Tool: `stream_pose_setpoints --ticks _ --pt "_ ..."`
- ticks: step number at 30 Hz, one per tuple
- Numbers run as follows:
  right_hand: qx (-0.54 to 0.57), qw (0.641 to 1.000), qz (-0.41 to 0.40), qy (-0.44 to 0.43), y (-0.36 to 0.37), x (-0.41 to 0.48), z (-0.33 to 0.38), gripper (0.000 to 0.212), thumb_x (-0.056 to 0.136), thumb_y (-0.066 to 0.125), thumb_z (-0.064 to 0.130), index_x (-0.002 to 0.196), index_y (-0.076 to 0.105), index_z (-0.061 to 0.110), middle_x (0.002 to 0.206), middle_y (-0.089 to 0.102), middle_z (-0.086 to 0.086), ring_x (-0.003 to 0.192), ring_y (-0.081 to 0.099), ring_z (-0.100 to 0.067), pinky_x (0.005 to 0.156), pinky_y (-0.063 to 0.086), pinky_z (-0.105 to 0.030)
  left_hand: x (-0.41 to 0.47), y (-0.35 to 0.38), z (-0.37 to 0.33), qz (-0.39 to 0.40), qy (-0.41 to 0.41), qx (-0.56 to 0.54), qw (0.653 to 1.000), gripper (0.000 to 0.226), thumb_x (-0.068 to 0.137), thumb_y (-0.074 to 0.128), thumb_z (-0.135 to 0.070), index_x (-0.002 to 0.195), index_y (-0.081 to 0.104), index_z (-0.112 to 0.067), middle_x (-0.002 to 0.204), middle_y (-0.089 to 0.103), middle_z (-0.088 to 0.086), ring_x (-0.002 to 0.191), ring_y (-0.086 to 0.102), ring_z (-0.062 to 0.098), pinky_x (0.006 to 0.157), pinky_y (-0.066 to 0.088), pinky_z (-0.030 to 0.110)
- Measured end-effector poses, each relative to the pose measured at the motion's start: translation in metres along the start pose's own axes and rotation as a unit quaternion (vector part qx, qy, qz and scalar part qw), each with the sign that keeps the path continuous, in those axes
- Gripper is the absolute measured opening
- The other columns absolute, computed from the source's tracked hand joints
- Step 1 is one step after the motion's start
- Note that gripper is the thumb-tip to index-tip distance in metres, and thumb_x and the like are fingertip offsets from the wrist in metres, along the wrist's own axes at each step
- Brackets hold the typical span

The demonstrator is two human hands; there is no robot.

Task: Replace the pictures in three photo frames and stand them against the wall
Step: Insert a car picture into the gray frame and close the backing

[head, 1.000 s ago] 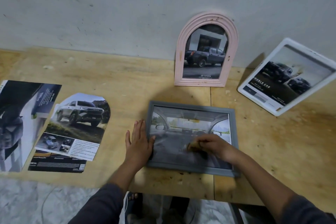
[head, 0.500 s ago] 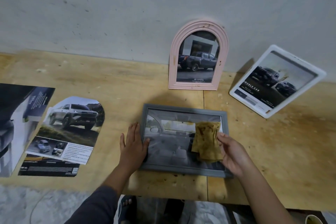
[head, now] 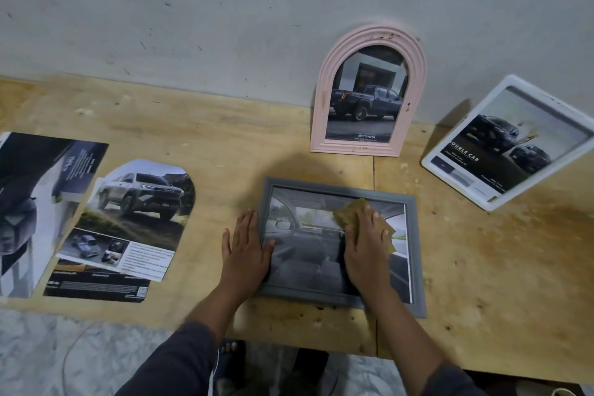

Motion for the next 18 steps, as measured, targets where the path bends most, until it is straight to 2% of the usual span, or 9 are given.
stream_pose_setpoints --ticks 2,4,8,11,15,18 --pt "-0.032 0.999 -0.012 0.007 0.01 0.0 0.002 0.053 0.098 0.031 0.033 0.145 0.029 0.009 0.155 0.023 -0.009 0.145 0.014 -0.026 0.117 0.003 -0.042 0.001 0.0 -0.001 0.003 0.0 0.0 1.0 0.09 0.072 -0.004 -0.062 0.149 0.005 -0.016 0.159 0.005 -0.002 0.146 0.001 0.013 0.117 -0.003 0.042" --pt "-0.054 0.998 -0.021 0.008 0.02 0.0 0.005 0.061 0.094 0.021 0.041 0.147 0.023 0.011 0.157 0.015 -0.006 0.146 0.007 -0.023 0.115 -0.004 -0.036 0.001 0.0 -0.001 0.008 0.0 0.005 1.0 0.09 0.072 -0.005 -0.062 0.149 0.003 -0.015 0.159 0.003 -0.002 0.146 0.0 0.013 0.117 -0.003 0.042" --pt "-0.074 0.996 -0.041 0.005 0.035 0.004 0.013 0.069 0.089 0.005 0.046 0.146 0.024 0.011 0.157 0.016 -0.007 0.146 0.01 -0.023 0.116 0.002 -0.041 0.001 -0.001 -0.001 0.02 -0.006 0.011 1.0 0.091 0.07 -0.007 -0.061 0.149 0.001 -0.016 0.159 0.0 -0.002 0.146 -0.004 0.013 0.117 -0.005 0.041" --pt "-0.091 0.996 -0.018 -0.006 0.042 0.005 0.017 0.065 0.091 0.006 0.041 0.147 0.02 0.011 0.157 0.012 -0.006 0.146 0.007 -0.021 0.116 0.002 -0.039 0.001 -0.001 -0.002 0.021 -0.006 0.013 1.0 0.091 0.07 -0.007 -0.061 0.149 0.001 -0.015 0.159 0.0 -0.002 0.146 -0.004 0.013 0.117 -0.006 0.041" --pt "-0.05 0.996 0.001 -0.078 0.049 0.002 0.032 0.066 0.089 0.005 0.04 0.145 0.026 0.013 0.155 0.021 -0.003 0.142 0.008 -0.011 0.116 0.0 -0.032 0.002 0.0 -0.001 0.019 -0.003 0.014 1.0 0.091 0.071 -0.006 -0.062 0.149 0.002 -0.015 0.159 0.001 -0.002 0.146 -0.005 0.012 0.117 -0.006 0.041" --pt "-0.013 0.987 0.067 -0.148 0.057 -0.002 0.044 0.064 0.088 0.009 0.04 0.143 0.032 0.015 0.153 0.025 0.001 0.139 0.008 -0.006 0.116 0.0 -0.028 0.002 0.0 -0.001 0.016 -0.003 0.012 1.0 0.092 0.071 -0.006 -0.062 0.149 0.003 -0.014 0.159 0.002 -0.002 0.146 -0.004 0.012 0.117 -0.005 0.042"
Point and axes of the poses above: each hand's wrist, its own x-axis towards the middle knuckle, its own y-axis out of the palm, z = x × y, the point moved 1 cm from there along x, towards the middle knuckle
